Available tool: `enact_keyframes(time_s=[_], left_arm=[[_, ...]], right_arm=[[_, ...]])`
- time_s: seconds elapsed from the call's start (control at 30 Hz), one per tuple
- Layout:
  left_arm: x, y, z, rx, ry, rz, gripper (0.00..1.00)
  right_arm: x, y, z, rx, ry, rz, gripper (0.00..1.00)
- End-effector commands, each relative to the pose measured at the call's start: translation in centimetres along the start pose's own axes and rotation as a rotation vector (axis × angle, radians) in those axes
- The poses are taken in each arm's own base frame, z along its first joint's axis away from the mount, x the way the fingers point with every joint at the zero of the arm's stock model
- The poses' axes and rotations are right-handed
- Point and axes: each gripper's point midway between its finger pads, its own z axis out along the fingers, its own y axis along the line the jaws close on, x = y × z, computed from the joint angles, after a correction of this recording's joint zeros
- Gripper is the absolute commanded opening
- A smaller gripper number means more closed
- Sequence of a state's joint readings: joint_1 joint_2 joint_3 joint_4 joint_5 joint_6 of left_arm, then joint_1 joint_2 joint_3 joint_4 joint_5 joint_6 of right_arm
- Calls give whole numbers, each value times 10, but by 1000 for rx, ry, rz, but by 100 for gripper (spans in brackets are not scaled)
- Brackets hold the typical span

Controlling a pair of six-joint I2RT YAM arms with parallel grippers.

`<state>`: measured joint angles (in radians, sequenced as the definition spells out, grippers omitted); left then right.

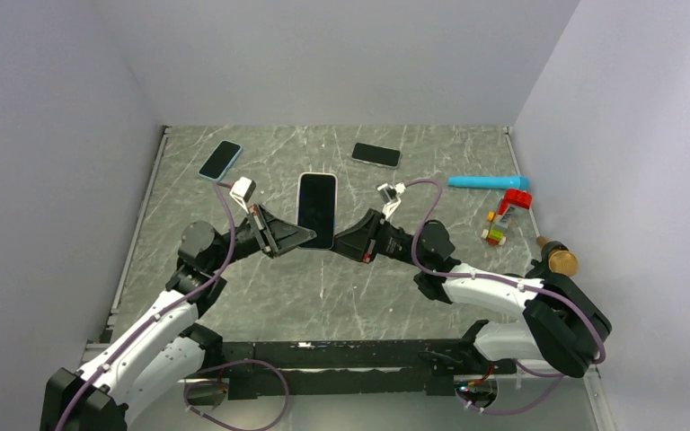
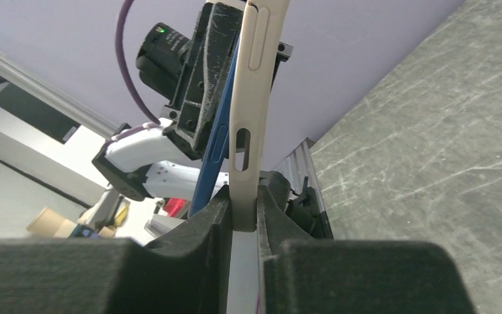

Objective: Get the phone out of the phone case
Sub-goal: Remove the phone case from the phone, then place the phone case at the center of the board.

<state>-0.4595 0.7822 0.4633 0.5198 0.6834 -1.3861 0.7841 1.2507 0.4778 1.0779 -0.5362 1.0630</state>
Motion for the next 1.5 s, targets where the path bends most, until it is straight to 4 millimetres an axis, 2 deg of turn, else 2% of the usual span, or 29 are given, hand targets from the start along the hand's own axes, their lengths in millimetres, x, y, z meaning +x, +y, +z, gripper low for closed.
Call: enact_keyframes(time_s=[0.0,0.1,0.2,0.37,0.47,0.57,0.67,0.77,0.9,1.0,1.13,1.2,1.3,1.37,1.47], left_arm=[[8,-18,-4,80,35,65,0],[11,-8,-5,68,45,52,0],[14,1,-6,56,45,40,0],[16,12,-6,38,47,32,0],[16,20,-6,13,46,41,0],[16,38,-8,-61,21,39,0],[8,68,-19,-199,-84,37,0],[-8,99,-44,-381,-244,78,0],[-29,131,-91,-658,-427,144,0],[-42,149,-122,-823,-533,186,0],[-45,172,-141,-950,-585,174,0],[-47,180,-143,-962,-622,125,0],[-58,183,-138,-921,-698,72,0],[-75,179,-130,-852,-756,75,0],[-101,182,-130,-806,-835,74,0]], right_arm=[[-19,13,11,-29,-54,-77,13],[-19,0,10,34,-63,-65,0],[-17,-18,7,119,-73,-45,0],[-18,-34,1,204,-100,-22,0],[-18,-71,-12,416,-137,37,0],[-15,-113,-41,687,-166,76,0],[-16,-141,-76,907,-217,62,0],[-16,-163,-118,1145,-224,10,0],[-16,-173,-162,1361,-227,-42,0],[-20,-171,-178,1387,-281,-42,0],[-28,-170,-189,1346,-391,33,0],[-31,-173,-196,1311,-468,110,0],[-36,-177,-197,1233,-565,219,0],[-42,-181,-201,1208,-615,262,0],[-56,-189,-207,1191,-688,285,0]])
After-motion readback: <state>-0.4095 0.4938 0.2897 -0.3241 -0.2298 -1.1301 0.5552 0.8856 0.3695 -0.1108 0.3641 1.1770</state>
